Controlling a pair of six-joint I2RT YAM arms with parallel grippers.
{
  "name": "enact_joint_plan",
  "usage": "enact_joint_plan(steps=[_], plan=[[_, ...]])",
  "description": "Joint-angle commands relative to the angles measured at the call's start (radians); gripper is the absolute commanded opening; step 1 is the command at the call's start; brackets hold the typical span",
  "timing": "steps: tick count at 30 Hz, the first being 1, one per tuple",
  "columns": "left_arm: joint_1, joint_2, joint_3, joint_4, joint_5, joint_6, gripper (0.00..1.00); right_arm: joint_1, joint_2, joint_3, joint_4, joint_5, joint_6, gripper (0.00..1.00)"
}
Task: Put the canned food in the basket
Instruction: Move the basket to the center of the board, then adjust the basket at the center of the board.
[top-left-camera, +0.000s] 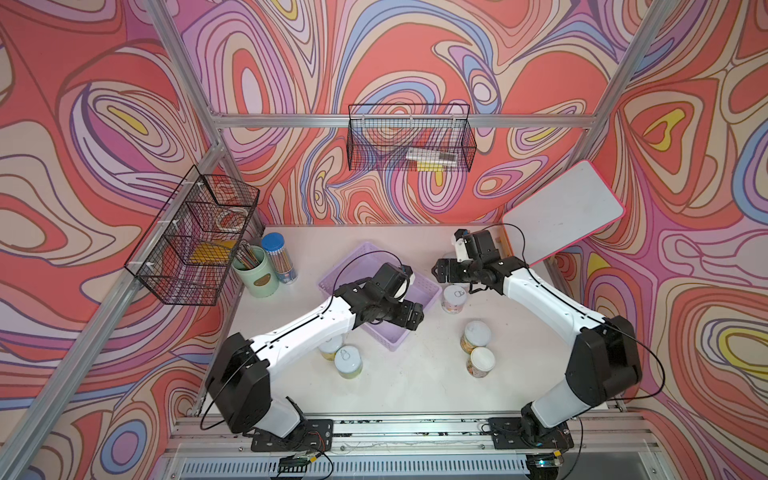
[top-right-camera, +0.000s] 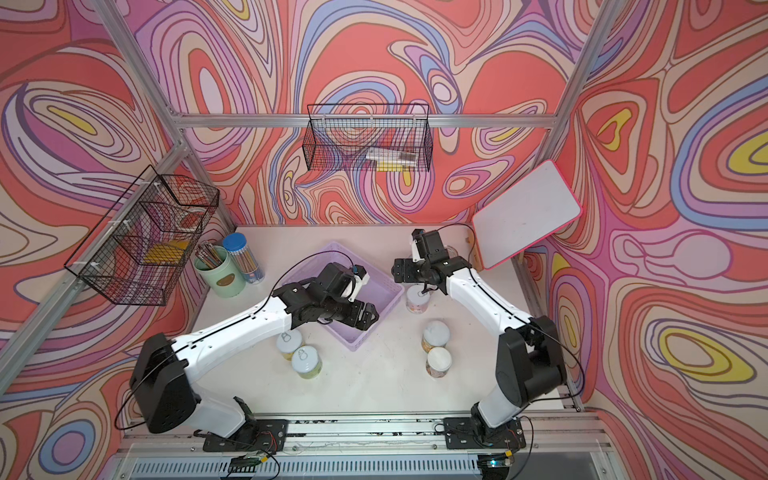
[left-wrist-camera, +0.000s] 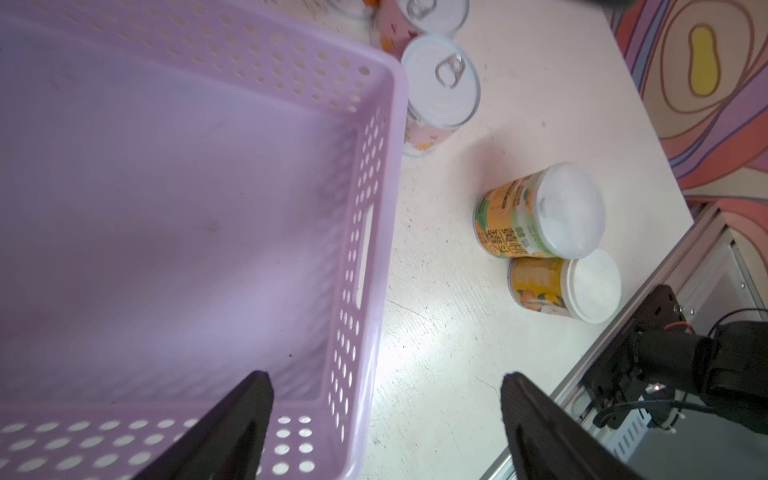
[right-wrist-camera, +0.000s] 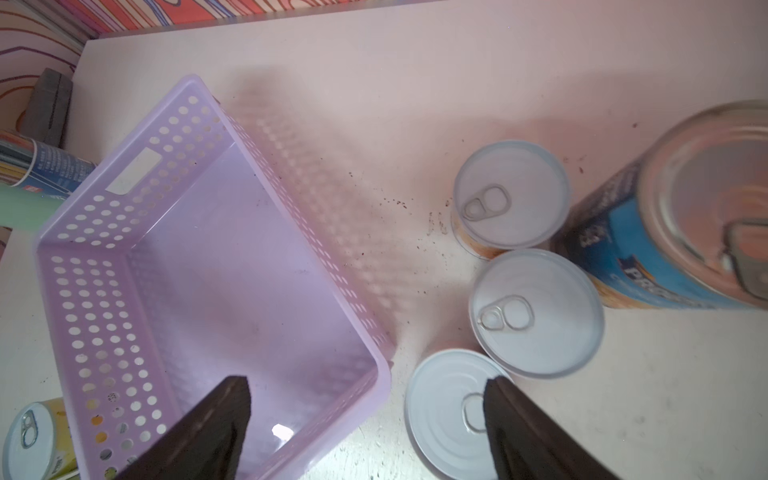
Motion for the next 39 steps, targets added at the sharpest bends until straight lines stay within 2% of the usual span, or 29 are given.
enact_joint_plan(steps=[1, 5, 7, 9, 13, 19, 26, 32, 39], plan=[[0.049, -0.091, -0.087, 0.006, -0.17, -0.122, 0.93, -0.003, 0.103, 0.112, -0.054, -0.077, -0.055, 0.89], [0.134, -0.215, -0.216, -0.003, -0.212, -0.26, 0.93, -0.001, 0.237, 0.24, -0.102, -0.098, -0.068, 0.89], [0.148, -0.27, -0.26, -0.036, -0.281, -0.306, 0.93, 0.003, 0.291, 0.293, -0.114, -0.114, -0.075, 0.89], [0.157, -0.302, -0.274, -0.09, -0.338, -0.336, 0.98, 0.011, 0.339, 0.346, -0.131, -0.12, -0.08, 0.9], [0.186, -0.304, -0.278, -0.165, -0.379, -0.383, 0.99, 0.034, 0.428, 0.447, -0.162, -0.124, -0.089, 0.91], [0.25, -0.25, -0.299, -0.099, -0.291, -0.377, 0.99, 0.074, 0.556, 0.612, -0.233, -0.1, -0.112, 0.93], [0.331, -0.084, -0.246, 0.006, -0.132, -0.333, 0.95, 0.086, 0.688, 0.812, -0.366, -0.082, -0.143, 0.91], [0.343, -0.002, -0.203, 0.021, -0.095, -0.306, 0.93, 0.093, 0.71, 0.834, -0.412, -0.091, -0.158, 0.77], [0.346, 0.053, -0.176, 0.05, -0.036, -0.275, 0.82, 0.102, 0.66, 0.765, -0.399, -0.132, -0.164, 0.62]])
